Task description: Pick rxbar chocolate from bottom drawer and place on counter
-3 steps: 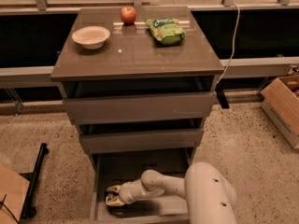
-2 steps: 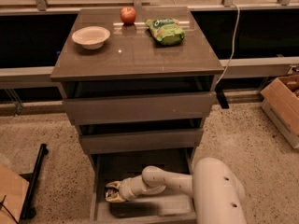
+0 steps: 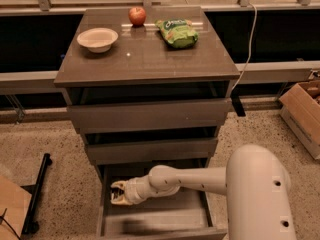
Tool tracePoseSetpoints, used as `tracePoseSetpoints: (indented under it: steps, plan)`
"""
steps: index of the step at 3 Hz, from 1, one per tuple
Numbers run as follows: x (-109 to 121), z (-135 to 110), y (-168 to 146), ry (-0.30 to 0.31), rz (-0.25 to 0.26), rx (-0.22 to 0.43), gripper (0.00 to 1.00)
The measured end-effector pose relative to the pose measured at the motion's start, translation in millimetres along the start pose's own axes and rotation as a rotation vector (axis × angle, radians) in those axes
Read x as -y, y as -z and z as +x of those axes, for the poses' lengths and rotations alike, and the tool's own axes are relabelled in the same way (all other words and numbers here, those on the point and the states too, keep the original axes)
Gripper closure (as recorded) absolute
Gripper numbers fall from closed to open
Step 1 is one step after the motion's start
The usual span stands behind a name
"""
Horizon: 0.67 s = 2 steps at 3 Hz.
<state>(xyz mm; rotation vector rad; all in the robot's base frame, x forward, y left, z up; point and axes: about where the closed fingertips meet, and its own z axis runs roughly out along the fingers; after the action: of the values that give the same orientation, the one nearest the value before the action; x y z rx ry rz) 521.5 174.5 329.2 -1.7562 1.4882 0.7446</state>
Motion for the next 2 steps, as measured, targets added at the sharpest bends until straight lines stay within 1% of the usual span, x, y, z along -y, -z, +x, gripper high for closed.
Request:
tracePoseSetpoints:
  steps: [1, 2]
  plan:
    - [-5.0, -52.9, 25.4, 0.055, 0.031, -0.057, 1.0]
    - [-21.0, -73.6, 43.9, 0.109, 0.013, -0.083, 1.0]
